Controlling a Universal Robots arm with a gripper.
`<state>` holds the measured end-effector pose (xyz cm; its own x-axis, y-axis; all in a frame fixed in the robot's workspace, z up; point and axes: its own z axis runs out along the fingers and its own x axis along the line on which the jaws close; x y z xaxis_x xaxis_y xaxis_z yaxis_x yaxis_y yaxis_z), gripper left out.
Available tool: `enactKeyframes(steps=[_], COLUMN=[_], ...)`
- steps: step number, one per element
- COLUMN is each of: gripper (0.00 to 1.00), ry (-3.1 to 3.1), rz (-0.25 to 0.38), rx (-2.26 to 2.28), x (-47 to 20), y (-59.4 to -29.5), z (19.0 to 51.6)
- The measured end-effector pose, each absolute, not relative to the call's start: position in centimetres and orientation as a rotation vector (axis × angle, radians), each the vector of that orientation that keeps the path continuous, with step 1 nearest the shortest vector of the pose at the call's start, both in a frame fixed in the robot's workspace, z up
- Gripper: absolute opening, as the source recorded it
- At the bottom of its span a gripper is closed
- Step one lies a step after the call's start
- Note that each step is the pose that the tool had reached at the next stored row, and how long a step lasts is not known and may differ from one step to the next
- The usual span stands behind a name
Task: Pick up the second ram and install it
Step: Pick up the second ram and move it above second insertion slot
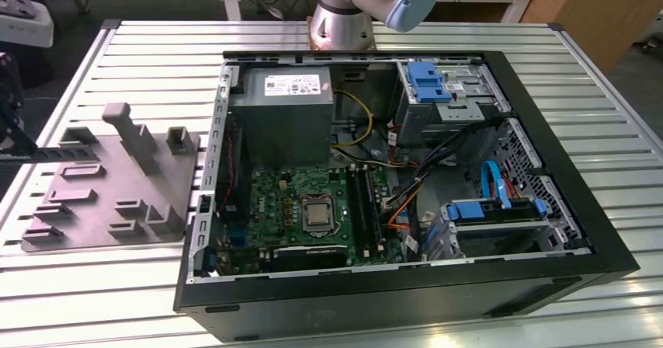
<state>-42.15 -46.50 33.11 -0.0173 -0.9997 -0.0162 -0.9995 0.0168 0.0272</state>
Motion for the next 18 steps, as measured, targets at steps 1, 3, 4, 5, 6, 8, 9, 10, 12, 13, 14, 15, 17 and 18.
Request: enactKeyframes(steps=[1, 3, 4, 5, 6, 8, 9, 10, 12, 13, 14, 15, 17, 18], gripper=[0.11, 0.11, 0.11, 0.11, 0.11, 0.11, 0.11, 0.11, 0.11, 0.11, 0.11, 0.11, 0.11, 0.11], ry=[-2.235, -2.235, -2.235, -2.235, -2.235, -2.235, -2.235, -2.235, -2.235, -2.235, -2.235, -2.235, -2.235, -2.235], rz=[-0.048, -0.048, -0.048, -0.048, -0.048, -0.048, -0.048, -0.048, -0.048, -0.048, -0.048, -0.048, -0.048, -0.048], rx=[2.197, 2.197, 2.197, 2.197, 2.197, 2.197, 2.197, 2.197, 2.197, 2.197, 2.197, 2.197, 2.197, 2.197], x=[-42.2, -42.2, -42.2, -42.2, -42.2, -42.2, -42.2, -42.2, -42.2, -42.2, -42.2, -42.2, -42.2, -42.2], y=[-46.5, -46.5, -46.5, -46.5, -46.5, -46.5, -46.5, -46.5, -46.5, -46.5, -46.5, -46.5, -46.5, -46.5], z=[33.5, 34.3, 34.8, 35.3, 35.6, 36.4, 36.7, 37.0, 37.7, 38.0, 38.2, 38.5, 39.1, 39.4])
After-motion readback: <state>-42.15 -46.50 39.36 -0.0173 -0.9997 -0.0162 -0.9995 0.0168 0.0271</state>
